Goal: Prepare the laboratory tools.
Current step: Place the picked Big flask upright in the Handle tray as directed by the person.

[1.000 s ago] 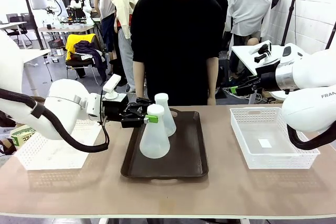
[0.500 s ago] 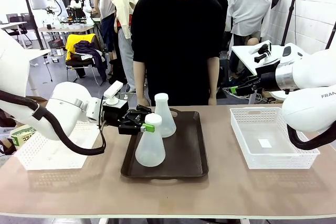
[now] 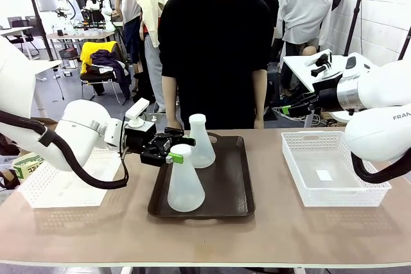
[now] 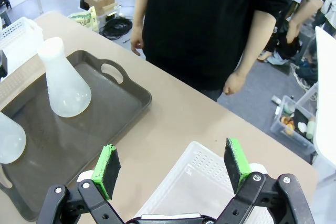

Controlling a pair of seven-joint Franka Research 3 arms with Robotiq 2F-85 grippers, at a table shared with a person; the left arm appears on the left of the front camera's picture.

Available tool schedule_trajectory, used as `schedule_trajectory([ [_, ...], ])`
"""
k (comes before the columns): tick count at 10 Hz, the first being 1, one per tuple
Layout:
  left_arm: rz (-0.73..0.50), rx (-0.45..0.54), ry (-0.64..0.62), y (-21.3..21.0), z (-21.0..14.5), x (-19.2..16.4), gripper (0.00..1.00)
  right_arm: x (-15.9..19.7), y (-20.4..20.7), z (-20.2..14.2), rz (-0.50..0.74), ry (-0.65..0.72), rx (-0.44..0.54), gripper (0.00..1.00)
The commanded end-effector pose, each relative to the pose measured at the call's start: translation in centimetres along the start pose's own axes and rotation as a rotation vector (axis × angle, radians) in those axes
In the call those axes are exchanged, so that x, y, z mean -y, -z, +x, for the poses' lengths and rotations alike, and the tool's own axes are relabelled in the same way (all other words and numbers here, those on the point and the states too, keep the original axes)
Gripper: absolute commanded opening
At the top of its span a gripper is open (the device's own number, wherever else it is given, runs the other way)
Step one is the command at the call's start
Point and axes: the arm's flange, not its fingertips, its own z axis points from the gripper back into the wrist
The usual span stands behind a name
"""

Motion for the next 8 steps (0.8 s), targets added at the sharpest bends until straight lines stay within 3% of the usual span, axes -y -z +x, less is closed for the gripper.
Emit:
schedule_trajectory([
  [1, -0.034, -0.027, -0.028, -0.8, 0.4, 0.4, 1.00, -0.1, -0.1, 0.4, 0.005, -0.003, -0.002, 1.00],
  [3, -0.047, -0.119, -0.048, -0.9, 0.4, 1.3, 1.00, -0.1, -0.1, 0.4, 0.005, -0.003, -0.002, 1.00],
  [8, -0.054, -0.187, -0.075, -1.5, 0.9, 3.1, 1.00, -0.1, -0.1, 0.4, 0.005, -0.003, -0.002, 1.00],
])
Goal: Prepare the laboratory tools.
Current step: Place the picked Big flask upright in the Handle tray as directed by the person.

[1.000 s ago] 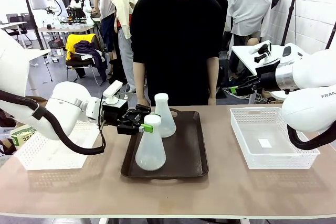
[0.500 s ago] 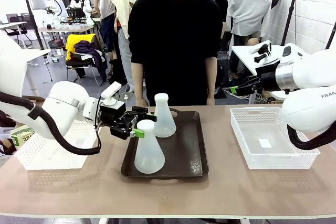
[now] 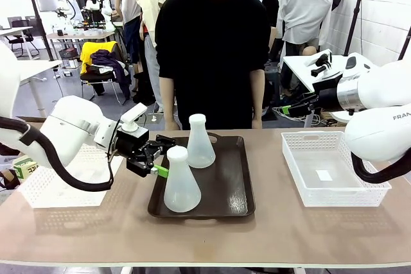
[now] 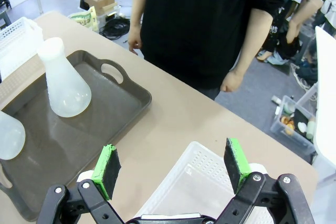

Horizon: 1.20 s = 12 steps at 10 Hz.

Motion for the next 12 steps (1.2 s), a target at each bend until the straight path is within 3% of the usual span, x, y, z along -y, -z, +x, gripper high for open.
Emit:
schedule_trajectory([
  [1, 0.012, -0.018, -0.020, -0.50, 0.29, 0.69, 1.00, -0.11, -0.15, 0.41, 0.005, -0.003, -0.002, 1.00],
  [2, -0.002, -0.015, -0.067, -0.64, 0.08, 0.59, 1.00, -0.11, -0.15, 0.41, 0.005, -0.003, -0.002, 1.00],
  [3, 0.004, -0.002, -0.001, -0.14, 0.07, 0.25, 1.00, -0.11, -0.15, 0.41, 0.005, -0.003, -0.002, 1.00],
  [12, 0.004, -0.002, -0.001, -0.14, 0.07, 0.25, 1.00, -0.11, -0.15, 0.41, 0.005, -0.003, -0.002, 1.00],
])
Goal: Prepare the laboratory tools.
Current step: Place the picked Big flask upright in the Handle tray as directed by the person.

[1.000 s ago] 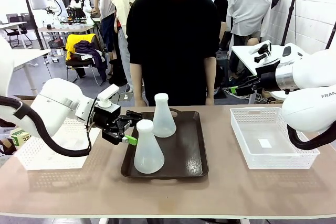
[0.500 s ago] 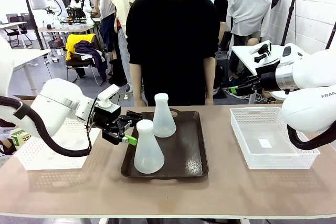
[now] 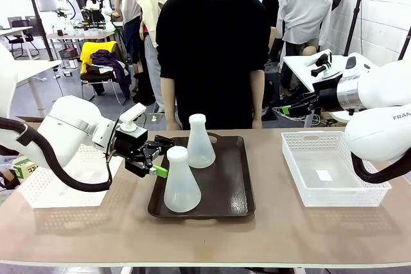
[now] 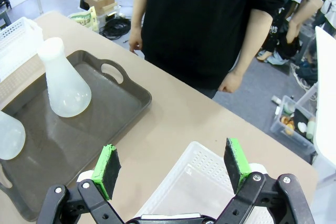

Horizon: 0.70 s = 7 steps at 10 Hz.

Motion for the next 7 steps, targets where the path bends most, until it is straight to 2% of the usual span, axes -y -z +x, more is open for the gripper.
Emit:
schedule_trajectory([
  [1, 0.000, -0.001, 0.015, 0.01, 0.03, -0.09, 1.00, -0.11, -0.15, 0.41, 0.005, -0.003, -0.002, 1.00],
  [7, 0.000, -0.001, 0.015, 0.01, 0.03, -0.09, 1.00, -0.11, -0.15, 0.41, 0.005, -0.003, -0.002, 1.00],
])
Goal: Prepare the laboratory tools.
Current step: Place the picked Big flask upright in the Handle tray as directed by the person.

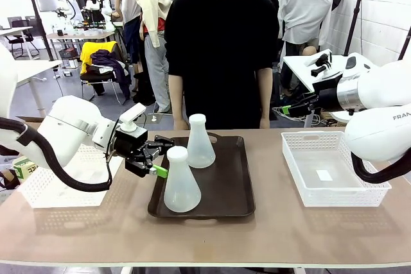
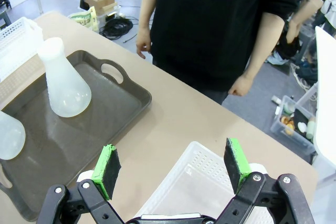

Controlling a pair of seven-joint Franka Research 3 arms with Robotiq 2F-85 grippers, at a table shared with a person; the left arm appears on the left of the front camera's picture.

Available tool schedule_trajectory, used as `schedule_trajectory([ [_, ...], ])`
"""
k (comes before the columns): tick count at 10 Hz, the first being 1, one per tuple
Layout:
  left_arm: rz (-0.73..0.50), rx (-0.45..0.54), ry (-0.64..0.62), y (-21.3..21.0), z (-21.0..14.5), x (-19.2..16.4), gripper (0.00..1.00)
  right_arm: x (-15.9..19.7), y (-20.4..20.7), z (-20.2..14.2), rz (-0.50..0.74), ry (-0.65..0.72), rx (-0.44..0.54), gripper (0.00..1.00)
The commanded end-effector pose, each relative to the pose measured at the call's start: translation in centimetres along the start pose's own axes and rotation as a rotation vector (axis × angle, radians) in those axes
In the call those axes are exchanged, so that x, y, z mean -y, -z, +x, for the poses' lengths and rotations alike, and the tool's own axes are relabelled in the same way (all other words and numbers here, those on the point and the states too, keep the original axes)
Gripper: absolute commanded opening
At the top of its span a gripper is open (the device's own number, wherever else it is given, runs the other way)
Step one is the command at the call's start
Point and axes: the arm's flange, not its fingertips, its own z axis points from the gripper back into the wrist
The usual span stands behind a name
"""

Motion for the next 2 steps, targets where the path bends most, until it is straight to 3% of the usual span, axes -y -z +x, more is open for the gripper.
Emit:
schedule_trajectory([
  [1, 0.000, -0.001, 0.015, 0.01, 0.03, -0.08, 1.00, -0.11, -0.15, 0.41, 0.005, -0.003, -0.002, 1.00],
  [2, 0.000, -0.001, 0.015, 0.01, 0.03, -0.08, 1.00, -0.11, -0.15, 0.41, 0.005, -0.003, -0.002, 1.00],
])
